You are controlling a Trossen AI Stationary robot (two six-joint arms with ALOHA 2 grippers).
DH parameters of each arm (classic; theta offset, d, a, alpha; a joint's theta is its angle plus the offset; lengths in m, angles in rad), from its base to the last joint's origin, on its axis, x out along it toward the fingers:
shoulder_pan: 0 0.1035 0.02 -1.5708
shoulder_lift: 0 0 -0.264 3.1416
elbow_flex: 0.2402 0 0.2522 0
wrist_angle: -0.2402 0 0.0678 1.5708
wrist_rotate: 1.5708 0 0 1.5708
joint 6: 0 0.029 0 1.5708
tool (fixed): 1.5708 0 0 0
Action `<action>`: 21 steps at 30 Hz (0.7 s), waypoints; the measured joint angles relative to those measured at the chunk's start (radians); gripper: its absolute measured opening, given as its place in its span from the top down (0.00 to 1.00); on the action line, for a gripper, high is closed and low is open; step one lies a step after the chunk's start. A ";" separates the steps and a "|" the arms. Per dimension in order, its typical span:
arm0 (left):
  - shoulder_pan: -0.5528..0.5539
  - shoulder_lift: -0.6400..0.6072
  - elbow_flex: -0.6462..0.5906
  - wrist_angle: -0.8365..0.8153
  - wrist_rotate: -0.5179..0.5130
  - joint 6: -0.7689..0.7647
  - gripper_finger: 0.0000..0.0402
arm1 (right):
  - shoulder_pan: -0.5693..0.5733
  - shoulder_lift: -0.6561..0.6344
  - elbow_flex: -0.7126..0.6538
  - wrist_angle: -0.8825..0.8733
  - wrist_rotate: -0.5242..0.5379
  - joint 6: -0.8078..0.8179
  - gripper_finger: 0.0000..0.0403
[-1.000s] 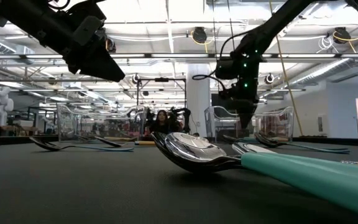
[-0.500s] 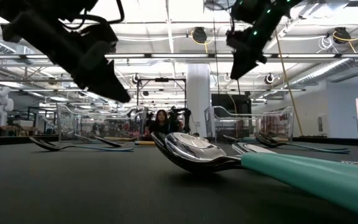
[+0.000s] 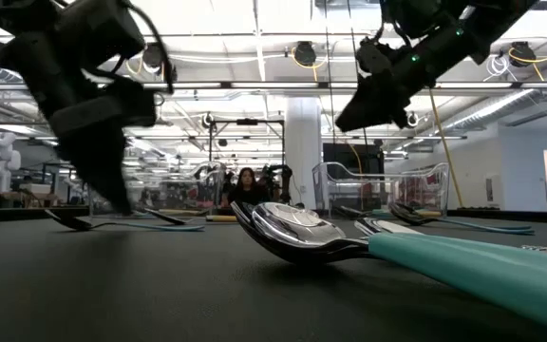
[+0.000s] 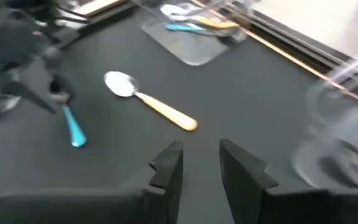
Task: Sort silverware by color (type)
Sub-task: Put the blue spoon into the top left transparent bin
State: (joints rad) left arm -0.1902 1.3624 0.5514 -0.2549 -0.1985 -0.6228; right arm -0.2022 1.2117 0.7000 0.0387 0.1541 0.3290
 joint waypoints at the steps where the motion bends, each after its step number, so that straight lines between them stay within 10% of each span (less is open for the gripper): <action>1: 0.000 0.000 0.000 -0.030 0.010 0.000 0.55 | 0.015 0.007 -0.002 0.009 0.001 0.000 0.77; 12: 0.000 0.001 0.000 -0.085 -0.015 0.083 0.57 | 0.138 0.065 -0.004 0.119 0.033 -0.001 0.77; 21: 0.001 0.042 -0.001 -0.014 -0.004 0.106 0.77 | 0.199 0.066 -0.004 0.123 0.137 0.004 0.77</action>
State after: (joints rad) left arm -0.1888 1.4040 0.5507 -0.2691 -0.2023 -0.5172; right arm -0.0029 1.2774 0.6960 0.1621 0.2916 0.3328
